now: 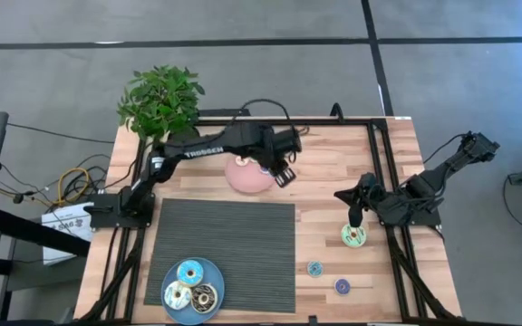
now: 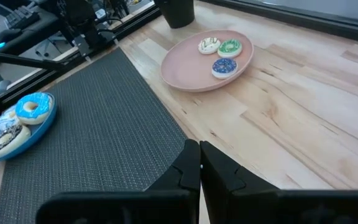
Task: Pick & Place donuts
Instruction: Put the big light blue donut on the blue plate
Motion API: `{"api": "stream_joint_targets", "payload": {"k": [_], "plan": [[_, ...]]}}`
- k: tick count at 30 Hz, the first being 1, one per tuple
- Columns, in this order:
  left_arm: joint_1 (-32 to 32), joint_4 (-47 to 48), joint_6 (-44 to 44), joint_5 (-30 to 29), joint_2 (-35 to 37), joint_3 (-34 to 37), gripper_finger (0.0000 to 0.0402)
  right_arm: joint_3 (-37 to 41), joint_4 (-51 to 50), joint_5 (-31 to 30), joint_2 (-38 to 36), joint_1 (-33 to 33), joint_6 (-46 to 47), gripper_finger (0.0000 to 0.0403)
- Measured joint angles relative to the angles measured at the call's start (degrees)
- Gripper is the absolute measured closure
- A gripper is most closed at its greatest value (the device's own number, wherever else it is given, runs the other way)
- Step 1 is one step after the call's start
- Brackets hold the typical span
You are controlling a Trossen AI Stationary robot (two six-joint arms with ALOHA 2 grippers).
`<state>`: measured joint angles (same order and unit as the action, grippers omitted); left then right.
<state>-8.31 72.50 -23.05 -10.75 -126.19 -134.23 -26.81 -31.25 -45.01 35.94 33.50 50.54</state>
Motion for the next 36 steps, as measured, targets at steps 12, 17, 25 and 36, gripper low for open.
{"api": "stream_joint_targets", "payload": {"k": [12,17,25,36], "plan": [[16.4,-15.5,13.3,3.1,0.0,0.4,0.0400,0.0,0.1,0.3,2.8,0.0,0.0,0.0403],[17.0,-14.0,12.9,1.9,0.0,0.4,0.0401,0.0,0.3,0.1,2.7,-0.5,0.0,0.0403],[17.5,-14.7,13.9,3.9,0.0,4.0,0.0401,0.0,0.5,0.1,2.7,-1.5,0.0,0.0403],[18.2,-20.8,15.1,6.8,9.0,20.4,0.0401,0.0,0.5,0.2,2.7,-1.5,0.5,0.0403]]}}
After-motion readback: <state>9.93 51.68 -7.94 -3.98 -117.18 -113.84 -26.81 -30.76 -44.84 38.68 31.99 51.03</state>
